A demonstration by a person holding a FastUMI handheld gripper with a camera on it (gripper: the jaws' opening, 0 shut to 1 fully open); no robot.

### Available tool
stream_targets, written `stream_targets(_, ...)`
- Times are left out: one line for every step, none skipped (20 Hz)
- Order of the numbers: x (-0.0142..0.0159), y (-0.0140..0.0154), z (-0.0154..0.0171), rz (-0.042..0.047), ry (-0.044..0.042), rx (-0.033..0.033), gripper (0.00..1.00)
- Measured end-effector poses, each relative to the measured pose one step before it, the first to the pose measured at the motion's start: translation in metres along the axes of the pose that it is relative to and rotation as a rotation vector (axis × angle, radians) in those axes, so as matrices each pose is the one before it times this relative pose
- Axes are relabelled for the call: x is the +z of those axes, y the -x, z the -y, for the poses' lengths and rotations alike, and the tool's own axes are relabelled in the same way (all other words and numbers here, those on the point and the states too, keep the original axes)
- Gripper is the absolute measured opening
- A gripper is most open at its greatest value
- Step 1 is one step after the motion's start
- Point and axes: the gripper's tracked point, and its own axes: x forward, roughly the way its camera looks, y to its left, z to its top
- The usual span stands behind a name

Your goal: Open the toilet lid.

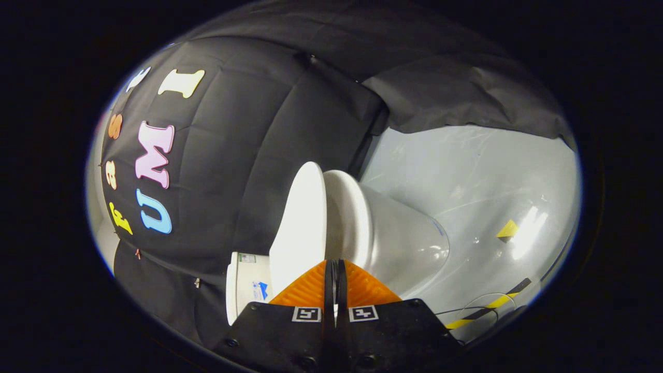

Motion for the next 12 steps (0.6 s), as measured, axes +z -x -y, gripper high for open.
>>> stream_targets(0.00031,0.00522,-0.01230,0.01081,0.01463,0.00150,0.05)
stream_targets(0.00027,0.00456,-0.01237,0.01169,0.02450,-0.00065,0.05)
stream_targets(0.00001,0.00367,-0.01085,0.01193,0.02684,-0.00833,0.05)
stream_targets(0.00054,0.00316,-0.01131,0.01253,0.02762,-0.00878,0.05)
stream_targets(0.00268,0.00418,-0.01316,0.01632,0.02345,-0.00735,0.05)
stream_targets(0.00206,0.00450,-0.01382,0.01368,0.02094,-0.00288,0.05)
stream_targets(-0.00002,0.00611,-0.01439,0.00815,0.02704,0.00569,0.05)
stream_targets(-0.00149,0.00723,-0.01521,0.00678,0.02478,0.00725,0.05)
stream_targets(0.00014,0.00481,-0.01668,0.00698,0.02227,0.01270,0.05)
stream_targets(-0.00052,0.00487,-0.01603,0.00632,0.02184,0.00978,0.05)
stream_targets(-0.00078,0.00595,-0.01721,0.00677,0.02204,0.00671,0.05)
stream_targets(-0.00122,0.00484,-0.01762,0.00379,0.03081,0.00142,0.05)
